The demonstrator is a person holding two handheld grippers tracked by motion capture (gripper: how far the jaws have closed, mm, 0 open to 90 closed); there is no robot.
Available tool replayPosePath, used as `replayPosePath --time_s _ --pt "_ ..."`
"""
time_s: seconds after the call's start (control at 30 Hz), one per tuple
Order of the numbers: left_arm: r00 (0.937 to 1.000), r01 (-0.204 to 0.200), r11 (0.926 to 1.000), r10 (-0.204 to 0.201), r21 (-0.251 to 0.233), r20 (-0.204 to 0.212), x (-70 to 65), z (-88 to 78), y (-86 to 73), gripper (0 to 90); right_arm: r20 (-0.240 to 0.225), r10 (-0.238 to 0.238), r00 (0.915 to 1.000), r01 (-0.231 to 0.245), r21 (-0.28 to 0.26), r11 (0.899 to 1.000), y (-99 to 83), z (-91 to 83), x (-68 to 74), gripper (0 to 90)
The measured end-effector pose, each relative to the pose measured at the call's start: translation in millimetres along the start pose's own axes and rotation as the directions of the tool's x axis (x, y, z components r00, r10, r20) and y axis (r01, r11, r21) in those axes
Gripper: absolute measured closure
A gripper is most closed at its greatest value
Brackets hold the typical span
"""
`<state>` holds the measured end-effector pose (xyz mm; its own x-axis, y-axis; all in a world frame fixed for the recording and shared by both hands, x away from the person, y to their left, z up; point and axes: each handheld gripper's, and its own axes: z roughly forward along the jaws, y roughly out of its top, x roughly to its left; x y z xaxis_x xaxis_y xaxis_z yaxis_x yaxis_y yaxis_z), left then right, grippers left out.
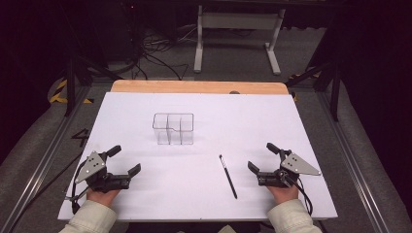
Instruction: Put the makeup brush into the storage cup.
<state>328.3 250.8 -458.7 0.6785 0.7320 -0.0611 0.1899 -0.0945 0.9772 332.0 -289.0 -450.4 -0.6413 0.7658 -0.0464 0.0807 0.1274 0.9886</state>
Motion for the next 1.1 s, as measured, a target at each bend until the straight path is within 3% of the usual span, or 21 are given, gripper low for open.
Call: replayPosePath --time_s 0.2,0.37,0.53,0.7,1.1 --pt "1.0000 0.001 1.0000 -0.001 0.005 -0.004 0.4 -0.2 0.0 0.8 -0.012 -0.002 0.9999 0.002 -0.002 1.000 -0.1 1.1 0.3 3.5" --pt "1.0000 -0.001 0.9999 0.001 0.014 -0.007 0.1 -0.4 0.2 0.8 -0.058 -0.030 0.9979 0.030 0.000 1.000 3.0 6.6 7.8 3.6" --pt "0.9999 0.003 0.9999 -0.003 0.010 -0.012 -0.6 0.9 -0.1 0.7 -0.084 -0.004 0.9965 0.003 -0.008 1.000 7.8 12.8 13.5 3.5" --pt "0.9999 0.003 0.9996 -0.003 0.029 -0.017 0.0 0.9 0.3 0.8 -0.107 -0.024 0.9939 0.024 -0.004 1.000 14.6 21.2 20.0 3.6" --pt "0.9999 -0.004 0.9999 0.004 0.013 -0.015 -0.2 0.8 0.2 0.8 -0.151 -0.026 0.9882 0.027 0.002 1.000 25.0 34.7 31.7 3.6"
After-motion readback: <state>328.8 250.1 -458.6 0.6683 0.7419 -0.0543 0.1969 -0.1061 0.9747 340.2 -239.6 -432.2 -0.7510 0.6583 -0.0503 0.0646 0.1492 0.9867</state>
